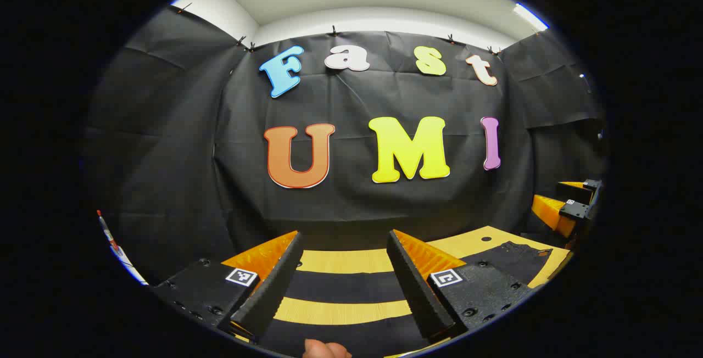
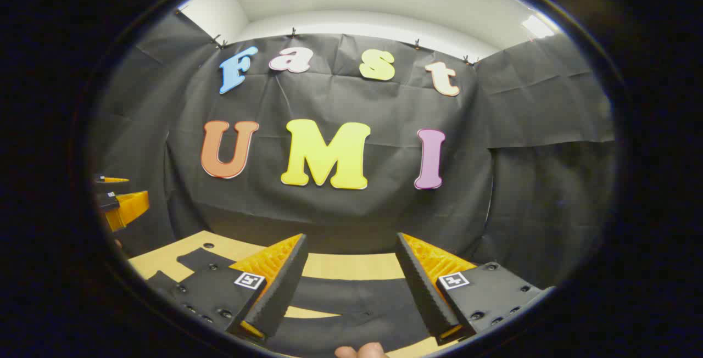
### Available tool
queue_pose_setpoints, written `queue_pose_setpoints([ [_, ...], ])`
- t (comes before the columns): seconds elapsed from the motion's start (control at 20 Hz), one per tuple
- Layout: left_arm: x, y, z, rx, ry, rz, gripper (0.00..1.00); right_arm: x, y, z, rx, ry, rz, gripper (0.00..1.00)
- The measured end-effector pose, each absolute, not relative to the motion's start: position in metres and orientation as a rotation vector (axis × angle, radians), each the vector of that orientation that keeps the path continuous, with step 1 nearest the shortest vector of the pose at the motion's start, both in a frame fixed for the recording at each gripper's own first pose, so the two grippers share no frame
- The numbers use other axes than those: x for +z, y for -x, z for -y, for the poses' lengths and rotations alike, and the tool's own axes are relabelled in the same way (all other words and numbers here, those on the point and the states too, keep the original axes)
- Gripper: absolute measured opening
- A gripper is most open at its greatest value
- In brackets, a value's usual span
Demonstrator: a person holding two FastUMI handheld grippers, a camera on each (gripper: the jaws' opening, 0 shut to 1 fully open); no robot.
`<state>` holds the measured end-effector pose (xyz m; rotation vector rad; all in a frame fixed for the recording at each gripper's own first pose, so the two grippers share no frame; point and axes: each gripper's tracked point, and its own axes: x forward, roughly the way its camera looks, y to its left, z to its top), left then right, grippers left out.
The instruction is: Grasp the waist and the cuffs of the jeans and fold them to make the two legs overlap; first hold the waist and fold one-third of the jeans toward the cuffs, then hold the cuffs and fold the remaining one-third in the same direction to finish folding.
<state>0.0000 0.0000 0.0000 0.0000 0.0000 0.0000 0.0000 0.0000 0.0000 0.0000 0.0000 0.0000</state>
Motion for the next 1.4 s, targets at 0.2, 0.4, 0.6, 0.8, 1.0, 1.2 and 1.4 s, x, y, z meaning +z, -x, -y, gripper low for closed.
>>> queue_pose_setpoints([
  [0.2, -0.003, -0.005, 0.001, 0.014, -0.008, -0.015, 0.98, 0.000, -0.011, 0.004, 0.019, 0.005, 0.001, 0.99],
  [0.4, 0.001, -0.007, 0.007, 0.021, -0.027, -0.012, 0.98, 0.003, -0.021, 0.007, 0.031, 0.011, 0.006, 0.98],
  [0.6, 0.002, -0.007, 0.014, 0.022, -0.036, -0.013, 0.98, 0.002, -0.023, 0.010, 0.045, 0.024, 0.014, 0.99],
  [0.8, -0.007, -0.004, 0.013, 0.034, -0.015, -0.043, 0.98, -0.001, -0.024, 0.009, 0.066, 0.029, 0.006, 0.99],
  [1.0, -0.044, 0.012, -0.007, 0.082, 0.114, -0.174, 0.98, -0.018, -0.026, 0.012, 0.088, 0.012, -0.056, 0.99],
  [1.2, -0.114, 0.041, -0.050, 0.209, 0.372, -0.385, 0.99, -0.040, -0.027, 0.026, 0.078, 0.004, -0.116, 0.99],
  [1.4, -0.211, 0.087, -0.069, 0.387, 0.788, -0.716, 0.99, -0.054, -0.028, 0.044, 0.057, 0.032, -0.159, 0.99],
])
